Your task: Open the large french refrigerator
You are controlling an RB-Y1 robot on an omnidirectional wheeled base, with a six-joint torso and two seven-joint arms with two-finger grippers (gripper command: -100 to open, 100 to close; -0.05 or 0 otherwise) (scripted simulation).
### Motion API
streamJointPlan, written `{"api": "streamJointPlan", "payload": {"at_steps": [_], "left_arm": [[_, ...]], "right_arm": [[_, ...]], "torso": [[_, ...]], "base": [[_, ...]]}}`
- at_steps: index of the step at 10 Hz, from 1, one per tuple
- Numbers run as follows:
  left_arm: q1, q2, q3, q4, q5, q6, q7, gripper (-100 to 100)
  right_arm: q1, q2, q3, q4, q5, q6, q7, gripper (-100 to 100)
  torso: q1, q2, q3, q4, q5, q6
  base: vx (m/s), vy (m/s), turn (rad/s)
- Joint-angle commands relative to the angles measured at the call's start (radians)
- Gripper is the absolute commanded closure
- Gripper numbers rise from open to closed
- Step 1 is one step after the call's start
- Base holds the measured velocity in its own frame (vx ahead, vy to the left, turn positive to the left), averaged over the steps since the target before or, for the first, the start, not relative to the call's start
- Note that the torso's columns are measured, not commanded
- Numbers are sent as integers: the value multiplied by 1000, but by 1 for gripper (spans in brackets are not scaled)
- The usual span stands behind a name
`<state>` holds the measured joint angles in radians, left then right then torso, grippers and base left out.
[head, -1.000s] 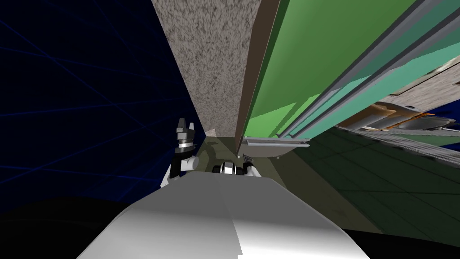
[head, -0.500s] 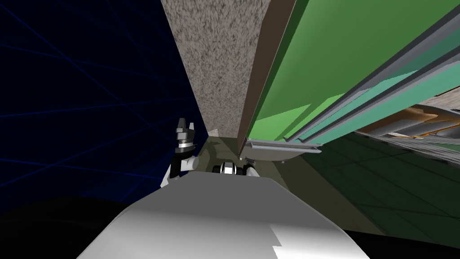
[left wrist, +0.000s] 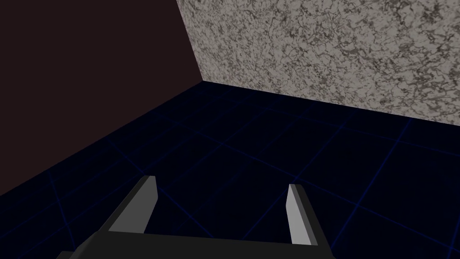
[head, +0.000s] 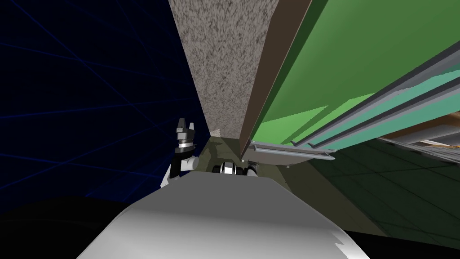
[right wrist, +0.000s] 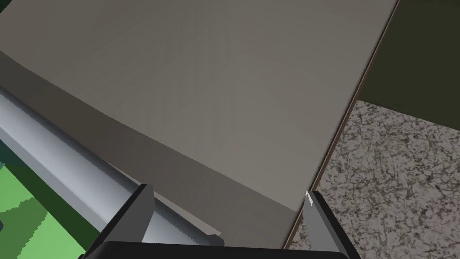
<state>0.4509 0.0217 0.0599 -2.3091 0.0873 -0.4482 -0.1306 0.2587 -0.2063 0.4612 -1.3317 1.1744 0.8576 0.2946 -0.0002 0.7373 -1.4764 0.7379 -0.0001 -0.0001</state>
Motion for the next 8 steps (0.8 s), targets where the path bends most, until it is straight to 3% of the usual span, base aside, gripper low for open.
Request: {"api": "streamJointPlan", "payload": {"at_steps": [1, 2, 3, 4, 5, 6, 8], "left_arm": [[0, 0, 0, 0, 0, 0, 0, 0], [0, 0, 0, 0, 0, 0, 0, 0], [0, 0, 0, 0, 0, 0, 0, 0], [0, 0, 0, 0, 0, 0, 0, 0], [0, 0, 0, 0, 0, 0, 0, 0], [0, 0, 0, 0, 0, 0, 0, 0], [0, 0, 0, 0, 0, 0, 0, 0]], "right_arm": [[-18, -12, 21, 73, 71, 73, -2, -100], [-18, -12, 21, 78, 74, 86, -2, -100], [-25, -23, 33, 117, 115, 127, 0, -100], [-25, -23, 33, 119, 115, 132, 0, -100], [-31, -33, 45, 158, 154, 172, 1, -100], [-31, -33, 45, 158, 154, 175, 1, -100], [-43, -53, 66, 218, 223, 241, 2, -100]], "torso": [[0, 1, 0, 0, 0, 0], [1, 1, 1, 0, 0, 0], [0, 1, 1, 0, 0, 0], [0, 0, 0, 0, 0, 0], [0, 1, 0, 0, 0, 0], [0, 0, 0, 0, 0, 0], [0, 1, 0, 0, 0, 0]], "base": [[52, 44, 85], [53, 28, 57], [68, 33, 99], [59, 23, 35], [66, 29, 72], [55, 22, 39], [72, 27, 78]]}}
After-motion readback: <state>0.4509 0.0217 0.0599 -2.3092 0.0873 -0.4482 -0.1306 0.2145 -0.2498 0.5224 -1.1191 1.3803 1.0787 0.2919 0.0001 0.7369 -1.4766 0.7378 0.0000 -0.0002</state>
